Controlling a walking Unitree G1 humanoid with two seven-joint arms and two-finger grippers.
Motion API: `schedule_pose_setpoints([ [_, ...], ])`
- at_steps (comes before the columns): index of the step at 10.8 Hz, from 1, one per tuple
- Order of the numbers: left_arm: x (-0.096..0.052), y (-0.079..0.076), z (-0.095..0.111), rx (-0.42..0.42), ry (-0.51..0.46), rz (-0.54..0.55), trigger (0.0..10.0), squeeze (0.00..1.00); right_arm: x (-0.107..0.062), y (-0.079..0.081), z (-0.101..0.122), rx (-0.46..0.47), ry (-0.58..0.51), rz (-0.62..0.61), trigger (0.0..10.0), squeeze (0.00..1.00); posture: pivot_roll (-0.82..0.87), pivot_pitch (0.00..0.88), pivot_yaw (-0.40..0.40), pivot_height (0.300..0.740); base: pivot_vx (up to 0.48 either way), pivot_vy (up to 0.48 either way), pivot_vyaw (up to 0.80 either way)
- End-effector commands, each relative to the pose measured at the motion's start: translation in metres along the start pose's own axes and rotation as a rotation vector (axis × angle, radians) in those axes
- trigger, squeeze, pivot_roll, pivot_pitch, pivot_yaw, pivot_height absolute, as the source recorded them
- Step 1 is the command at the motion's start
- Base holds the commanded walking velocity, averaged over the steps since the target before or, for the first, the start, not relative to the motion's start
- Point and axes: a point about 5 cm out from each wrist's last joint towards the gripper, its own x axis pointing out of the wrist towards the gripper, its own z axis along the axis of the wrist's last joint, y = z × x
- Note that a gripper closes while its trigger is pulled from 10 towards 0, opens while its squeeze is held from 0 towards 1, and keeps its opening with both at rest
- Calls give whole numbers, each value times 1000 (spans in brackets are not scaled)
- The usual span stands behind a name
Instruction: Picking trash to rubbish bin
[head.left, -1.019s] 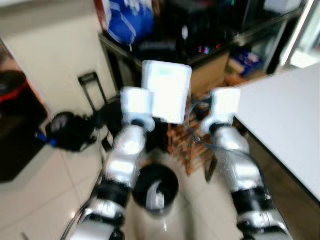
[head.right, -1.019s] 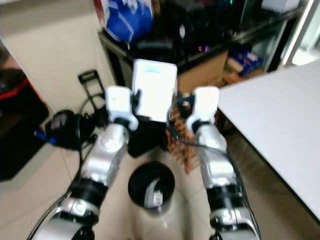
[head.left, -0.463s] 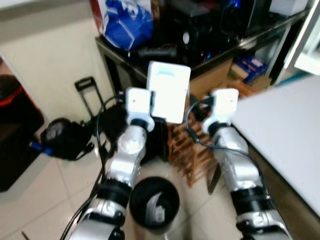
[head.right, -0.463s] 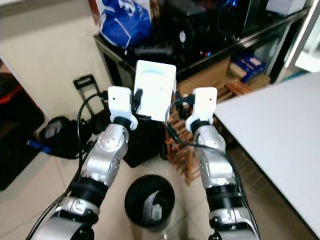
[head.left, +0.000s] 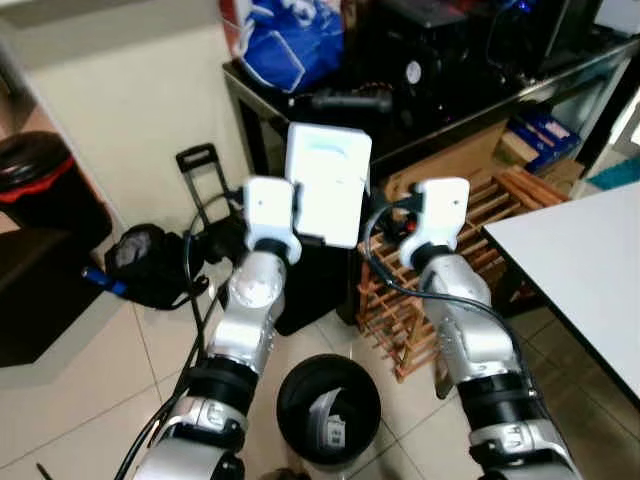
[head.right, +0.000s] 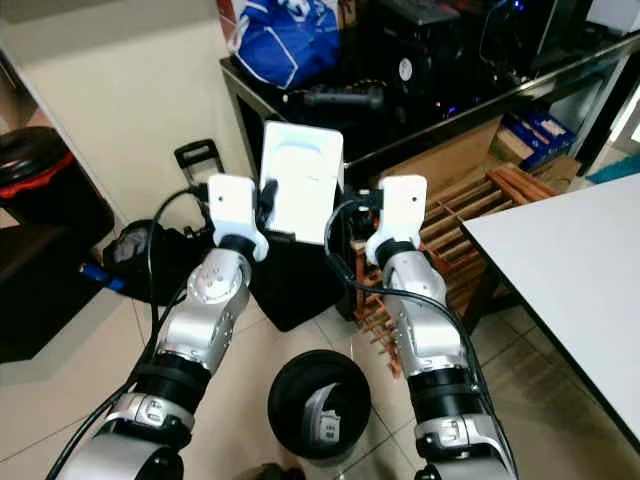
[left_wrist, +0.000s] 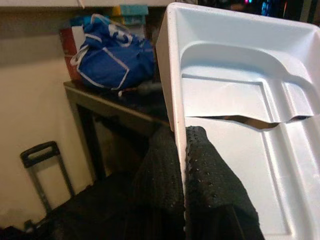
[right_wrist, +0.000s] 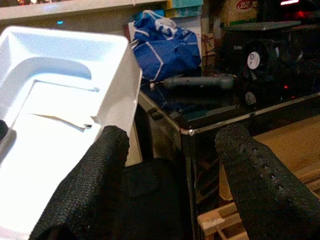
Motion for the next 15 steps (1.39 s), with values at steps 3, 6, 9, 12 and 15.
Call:
schedule_pose_setpoints([
  [3, -10, 27, -34, 48, 136, 40, 10000, 0, -12, 0, -36, -55, 169, 81, 10000, 0, -16, 81, 88, 740, 0, 0, 0],
  [6, -38, 42, -86, 79, 366, 55, 10000, 0, -37, 2, -81, -115, 408, 185, 10000, 0, -18, 96, 80, 740, 0, 0, 0],
  [9, -54, 31, -111, 61, 486, 27, 10000, 0, -50, 4, -93, -138, 496, 255, 10000, 0, -25, 117, 66, 740, 0, 0, 0],
  [12, -69, 23, -129, 75, 594, -7, 10000, 0, -61, 9, -98, -132, 542, 285, 10000, 0, -36, 137, 57, 740, 0, 0, 0],
  [15, -76, 28, -136, 123, 641, -20, 10000, 0, -75, 10, -106, -116, 591, 270, 10000, 0, -47, 175, 54, 740, 0, 0, 0],
])
